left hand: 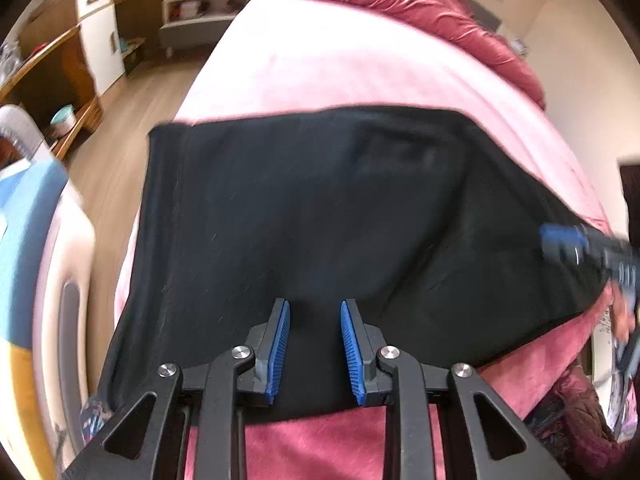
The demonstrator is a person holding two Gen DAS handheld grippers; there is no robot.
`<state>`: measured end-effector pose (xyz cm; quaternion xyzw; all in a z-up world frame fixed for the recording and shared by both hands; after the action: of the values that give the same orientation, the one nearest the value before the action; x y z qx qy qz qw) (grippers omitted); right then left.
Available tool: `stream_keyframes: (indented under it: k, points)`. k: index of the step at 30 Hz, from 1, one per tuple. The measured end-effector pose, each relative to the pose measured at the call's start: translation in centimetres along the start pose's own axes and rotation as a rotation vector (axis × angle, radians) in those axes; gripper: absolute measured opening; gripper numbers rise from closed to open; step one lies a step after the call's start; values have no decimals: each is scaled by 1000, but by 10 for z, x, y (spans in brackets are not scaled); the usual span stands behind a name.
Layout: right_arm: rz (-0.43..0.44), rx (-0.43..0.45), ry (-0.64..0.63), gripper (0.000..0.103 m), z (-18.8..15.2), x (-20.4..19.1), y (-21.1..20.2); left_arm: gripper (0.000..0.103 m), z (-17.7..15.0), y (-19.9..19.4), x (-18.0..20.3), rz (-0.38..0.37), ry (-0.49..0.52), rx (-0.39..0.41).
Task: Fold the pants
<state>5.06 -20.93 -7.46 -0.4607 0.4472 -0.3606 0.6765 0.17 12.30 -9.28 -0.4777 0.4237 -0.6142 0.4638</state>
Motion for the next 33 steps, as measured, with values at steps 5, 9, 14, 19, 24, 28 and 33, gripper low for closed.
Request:
stream_keyframes:
  k: [5, 9, 14, 19, 24, 28, 33]
  points:
    - [-56, -116, -10, 36, -58, -8, 27, 27, -6, 3, 6, 32, 4, -9]
    - [-14, -60, 22, 36, -81, -8, 14, 27, -9, 0, 21, -44, 45, 36]
    - [-59, -30, 13, 37, -86, -19, 17, 30, -9, 6, 53, -58, 108, 51]
    - [-96, -77, -1, 32, -86, -22, 28, 30, -12, 32, 64, 35, 122, -22]
    - [-46, -105, 40, 32, -100, -11, 37, 30, -13, 30, 64, 36, 104, -17]
    - [7, -62, 88, 32, -113, -4, 25, 31, -27, 2, 61, -25, 118, 51]
    - [85, 57, 274, 49, -146, 38, -18, 45, -21, -11, 88, -104, 195, 114]
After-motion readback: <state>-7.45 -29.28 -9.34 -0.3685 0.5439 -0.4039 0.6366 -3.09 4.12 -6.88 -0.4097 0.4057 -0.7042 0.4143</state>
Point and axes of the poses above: each gripper's, at about its wrist camera, not at the fingertips, and y roughly the way its jaws point, x to its right, z to its top, the point moved 2 cm from there along y, roughly the way its jaws point, and after that the axes turned 14 degrees about -x, right-handed, at the moved point
